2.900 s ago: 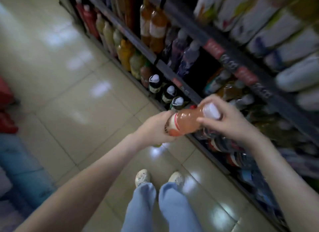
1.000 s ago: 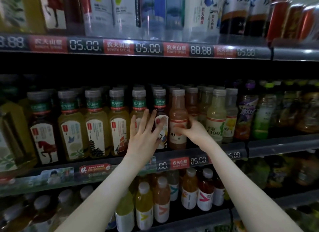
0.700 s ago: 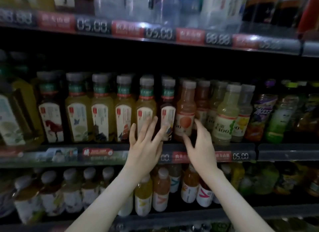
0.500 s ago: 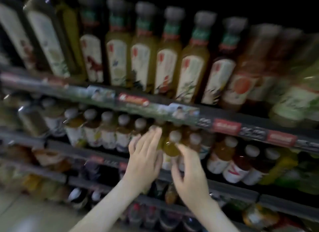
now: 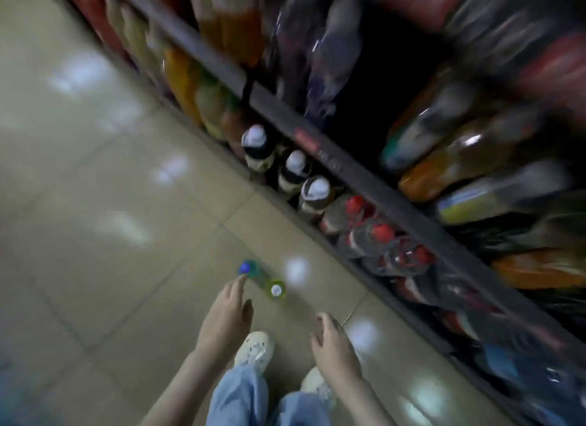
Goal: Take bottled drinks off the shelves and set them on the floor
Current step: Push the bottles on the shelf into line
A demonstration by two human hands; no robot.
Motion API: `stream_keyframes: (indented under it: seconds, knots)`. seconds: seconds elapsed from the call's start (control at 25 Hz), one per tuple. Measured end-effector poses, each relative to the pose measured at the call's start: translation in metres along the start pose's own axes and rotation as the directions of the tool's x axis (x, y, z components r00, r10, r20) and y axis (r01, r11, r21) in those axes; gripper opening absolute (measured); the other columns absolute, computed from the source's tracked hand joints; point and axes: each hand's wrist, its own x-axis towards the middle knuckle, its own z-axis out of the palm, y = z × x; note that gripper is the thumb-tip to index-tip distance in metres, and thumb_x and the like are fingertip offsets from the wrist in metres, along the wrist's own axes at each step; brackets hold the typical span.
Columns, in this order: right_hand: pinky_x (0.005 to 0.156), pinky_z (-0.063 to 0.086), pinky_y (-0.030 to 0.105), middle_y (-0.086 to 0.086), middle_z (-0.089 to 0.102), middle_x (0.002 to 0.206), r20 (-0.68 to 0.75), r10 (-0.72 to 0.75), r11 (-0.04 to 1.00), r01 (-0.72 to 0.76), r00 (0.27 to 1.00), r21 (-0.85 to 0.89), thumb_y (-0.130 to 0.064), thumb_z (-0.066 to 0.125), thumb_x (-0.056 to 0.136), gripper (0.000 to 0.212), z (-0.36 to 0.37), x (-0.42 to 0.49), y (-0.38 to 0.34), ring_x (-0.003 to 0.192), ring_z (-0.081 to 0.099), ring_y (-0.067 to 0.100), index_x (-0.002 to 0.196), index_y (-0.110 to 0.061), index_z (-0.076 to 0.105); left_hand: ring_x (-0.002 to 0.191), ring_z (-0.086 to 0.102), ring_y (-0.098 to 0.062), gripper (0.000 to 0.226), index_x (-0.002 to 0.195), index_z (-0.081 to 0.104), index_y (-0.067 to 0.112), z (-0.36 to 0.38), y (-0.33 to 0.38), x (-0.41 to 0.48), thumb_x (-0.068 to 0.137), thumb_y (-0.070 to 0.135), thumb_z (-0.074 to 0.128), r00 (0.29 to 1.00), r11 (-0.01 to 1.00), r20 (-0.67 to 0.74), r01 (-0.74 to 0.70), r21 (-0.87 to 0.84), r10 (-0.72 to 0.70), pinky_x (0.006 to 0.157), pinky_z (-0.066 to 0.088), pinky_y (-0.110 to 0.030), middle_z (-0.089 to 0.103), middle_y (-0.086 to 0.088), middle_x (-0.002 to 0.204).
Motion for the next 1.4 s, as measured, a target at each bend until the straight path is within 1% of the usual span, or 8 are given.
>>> stream_keyframes:
  seconds: [0.2,0.32,0.48,0.72,0.88,1.04,1.2,1.4]
  knots:
    - [0.104,0.035,0.035,0.012,0.037,0.144,0.009,-0.096,0.987,0.097,0.995,-0.125,-0.019,0.054,0.095,0.059,0.16,0.14,0.021,0.128,0.041,0.03,0.149,-0.017,0.029,0.118,0.052,-0.034,0.052,0.137,0.043,0.0,0.124,-0.126,0.042,0.086,0.003,0.058,0.993,0.999,0.111,0.029,0.04,-0.033,0.097,0.043,-0.039,0.051,-0.018,0.132]
    - [0.079,0.052,0.038,0.027,0.052,0.116,-0.145,-0.201,0.974,0.182,0.969,-0.131,-0.011,0.067,0.086,0.034,0.227,0.19,0.026,0.094,0.061,0.041,0.119,-0.002,0.06,0.125,0.045,-0.029,0.053,0.142,0.037,0.005,0.156,-0.167,0.051,0.091,0.009,0.053,0.995,0.998,0.091,0.037,0.057,-0.042,0.1,0.037,-0.034,0.043,-0.012,0.141]
    - [0.071,0.046,0.036,0.023,0.048,0.105,-0.231,-0.091,0.994,0.103,0.969,0.038,-0.004,0.062,0.088,0.017,0.217,0.194,0.027,0.084,0.058,0.039,0.102,0.003,0.057,0.122,0.047,-0.03,0.055,0.142,0.038,0.006,0.143,-0.167,0.06,0.089,0.008,0.055,0.996,0.993,0.089,-0.005,0.117,-0.005,0.098,0.038,-0.036,0.044,-0.012,0.14]
    - [0.07,0.038,0.012,0.001,0.059,0.09,-0.316,-0.004,0.928,0.122,0.949,0.353,-0.006,0.074,0.078,0.019,0.027,0.037,-0.021,0.08,0.055,0.013,0.083,-0.015,0.058,0.134,0.037,-0.03,0.081,0.147,0.027,0.005,0.056,-0.035,0.031,0.08,0.029,0.067,0.849,0.899,0.425,-0.409,0.155,0.313,0.109,0.026,-0.032,0.037,-0.012,0.147]
    - [0.064,0.045,0.017,-0.008,0.063,0.088,-0.27,0.088,0.734,0.121,0.959,0.668,-0.004,0.073,0.08,0.028,-0.129,-0.078,-0.065,0.07,0.057,0.002,0.092,-0.025,0.06,0.104,0.06,-0.029,0.06,0.126,0.046,0.01,-0.047,0.109,-0.005,0.076,0.034,0.07,0.814,0.914,0.452,-0.405,-0.011,0.365,0.076,0.037,-0.023,0.062,-0.008,0.114]
    - [0.077,0.047,0.017,0.002,0.064,0.11,-0.201,0.124,0.589,0.091,0.972,0.803,-0.009,0.08,0.075,0.047,-0.214,-0.173,-0.085,0.092,0.061,0.007,0.111,-0.023,0.054,0.099,0.062,-0.023,0.057,0.114,0.052,0.017,-0.129,0.231,-0.057,0.07,0.05,0.071,0.776,0.896,0.484,-0.442,-0.041,0.405,0.074,0.046,-0.027,0.067,-0.002,0.104]
    - [0.092,0.041,0.042,0.013,0.067,0.12,-0.177,0.177,0.347,0.107,0.968,0.932,-0.036,0.075,0.069,0.059,-0.257,-0.264,-0.067,0.108,0.059,0.03,0.12,-0.01,0.062,0.091,0.063,-0.013,0.037,0.094,0.065,0.024,-0.163,0.334,-0.124,0.068,0.051,0.061,0.553,0.806,0.647,-0.568,-0.168,0.524,0.068,0.045,-0.018,0.067,0.003,0.098]
    - [0.083,0.053,0.041,0.006,0.073,0.104,-0.312,0.353,0.32,0.2,0.882,0.926,-0.028,0.079,0.069,0.045,-0.294,-0.374,-0.003,0.094,0.068,0.022,0.11,-0.014,0.068,0.085,0.062,-0.016,0.032,0.095,0.065,0.02,-0.13,0.431,-0.232,0.072,0.043,0.069,0.353,0.575,0.698,-0.812,-0.103,0.623,0.068,0.046,-0.024,0.063,0.0,0.091]
